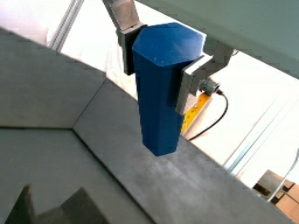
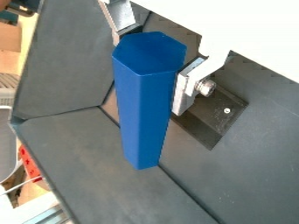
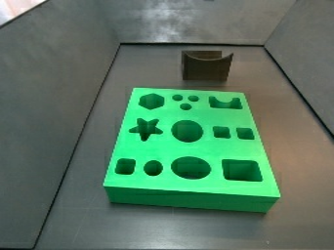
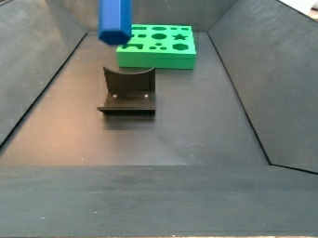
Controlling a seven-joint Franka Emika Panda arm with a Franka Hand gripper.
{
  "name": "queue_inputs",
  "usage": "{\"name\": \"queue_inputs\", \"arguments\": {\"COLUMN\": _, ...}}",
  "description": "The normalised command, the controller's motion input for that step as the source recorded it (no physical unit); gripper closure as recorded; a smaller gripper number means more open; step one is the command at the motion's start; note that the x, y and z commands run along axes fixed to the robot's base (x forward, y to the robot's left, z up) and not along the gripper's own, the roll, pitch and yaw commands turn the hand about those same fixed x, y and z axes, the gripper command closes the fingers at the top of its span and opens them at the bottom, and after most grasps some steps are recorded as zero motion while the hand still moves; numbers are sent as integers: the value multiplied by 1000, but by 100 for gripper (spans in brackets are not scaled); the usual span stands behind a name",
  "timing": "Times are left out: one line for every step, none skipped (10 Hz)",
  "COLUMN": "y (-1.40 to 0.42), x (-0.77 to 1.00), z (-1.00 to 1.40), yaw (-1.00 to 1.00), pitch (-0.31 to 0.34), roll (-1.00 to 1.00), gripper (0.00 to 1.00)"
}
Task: Pick up the hexagon object. Move up. Place the hexagon object on the fixture. Regrasp the hexagon object. Move to above the board. Insert the hexagon object.
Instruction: Move to above the board.
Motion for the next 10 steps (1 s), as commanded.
{"name": "queue_inputs", "arguments": {"y": 7, "x": -7, "z": 310, "yaw": 48, "pitch": 105, "roll": -47, "gripper": 100}}
{"name": "queue_inputs", "arguments": {"y": -1000, "x": -589, "z": 295, "yaw": -50, "pitch": 28, "roll": -1000, "gripper": 100}}
{"name": "queue_inputs", "arguments": {"y": -1000, "x": -595, "z": 310, "yaw": -50, "pitch": 18, "roll": -1000, "gripper": 100}}
{"name": "queue_inputs", "arguments": {"y": -1000, "x": -632, "z": 325, "yaw": -47, "pitch": 5, "roll": -1000, "gripper": 100}}
{"name": "queue_inputs", "arguments": {"y": -1000, "x": -642, "z": 308, "yaw": -48, "pitch": 1, "roll": -1000, "gripper": 100}}
{"name": "queue_inputs", "arguments": {"y": -1000, "x": -641, "z": 309, "yaw": -49, "pitch": 3, "roll": -1000, "gripper": 100}}
{"name": "queue_inputs", "arguments": {"y": -1000, "x": -657, "z": 317, "yaw": -48, "pitch": 4, "roll": -1000, "gripper": 100}}
{"name": "queue_inputs", "arguments": {"y": -1000, "x": -678, "z": 315, "yaw": -48, "pitch": 3, "roll": -1000, "gripper": 100}}
{"name": "queue_inputs", "arguments": {"y": -952, "x": -667, "z": 301, "yaw": -47, "pitch": -1, "roll": -1000, "gripper": 100}}
{"name": "queue_inputs", "arguments": {"y": -548, "x": -424, "z": 178, "yaw": -44, "pitch": -10, "roll": -1000, "gripper": 100}}
